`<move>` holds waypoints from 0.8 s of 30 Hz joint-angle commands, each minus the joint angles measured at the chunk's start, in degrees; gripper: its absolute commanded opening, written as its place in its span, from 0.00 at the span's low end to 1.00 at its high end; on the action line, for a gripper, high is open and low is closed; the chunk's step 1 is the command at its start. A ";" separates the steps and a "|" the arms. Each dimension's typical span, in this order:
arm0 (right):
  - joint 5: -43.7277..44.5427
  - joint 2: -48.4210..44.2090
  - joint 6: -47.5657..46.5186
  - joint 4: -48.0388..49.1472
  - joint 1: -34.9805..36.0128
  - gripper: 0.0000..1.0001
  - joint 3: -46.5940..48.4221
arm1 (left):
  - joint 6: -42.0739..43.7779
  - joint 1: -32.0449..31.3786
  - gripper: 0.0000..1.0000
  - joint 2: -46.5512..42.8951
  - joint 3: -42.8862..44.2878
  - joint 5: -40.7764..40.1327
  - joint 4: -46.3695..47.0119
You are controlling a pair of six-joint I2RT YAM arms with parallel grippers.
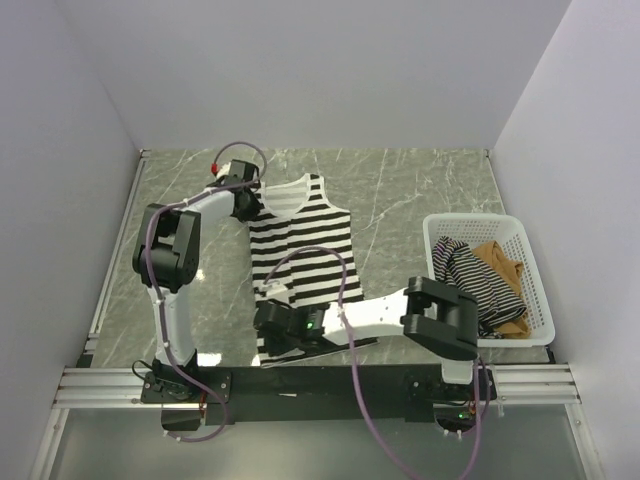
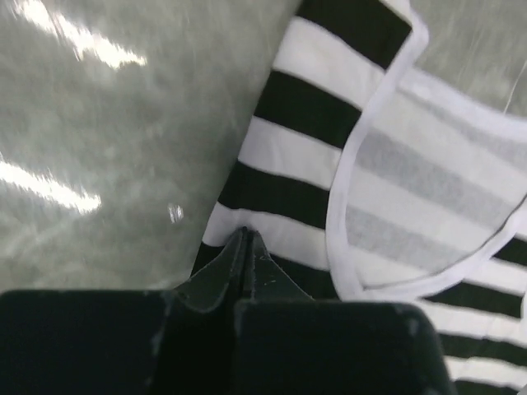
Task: Fold and stack the tank tops
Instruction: Fold the tank top
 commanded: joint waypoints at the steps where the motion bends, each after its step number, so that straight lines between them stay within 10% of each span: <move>1: -3.69 5.19 -0.96 0.69 1.27 0.24 4.51 | 2.30 2.61 0.01 4.18 4.40 1.06 -2.23; 8: -11.43 15.92 -7.28 4.03 -0.83 0.28 20.24 | 8.10 7.00 0.13 11.74 20.46 5.88 -6.54; 16: -17.33 11.64 -14.22 13.70 -6.28 0.54 19.50 | 14.70 8.59 0.54 9.73 32.88 18.90 -3.73; 24: -4.94 -10.14 -11.96 0.19 -16.54 0.60 8.24 | 6.11 8.33 0.57 -5.46 19.64 21.90 5.66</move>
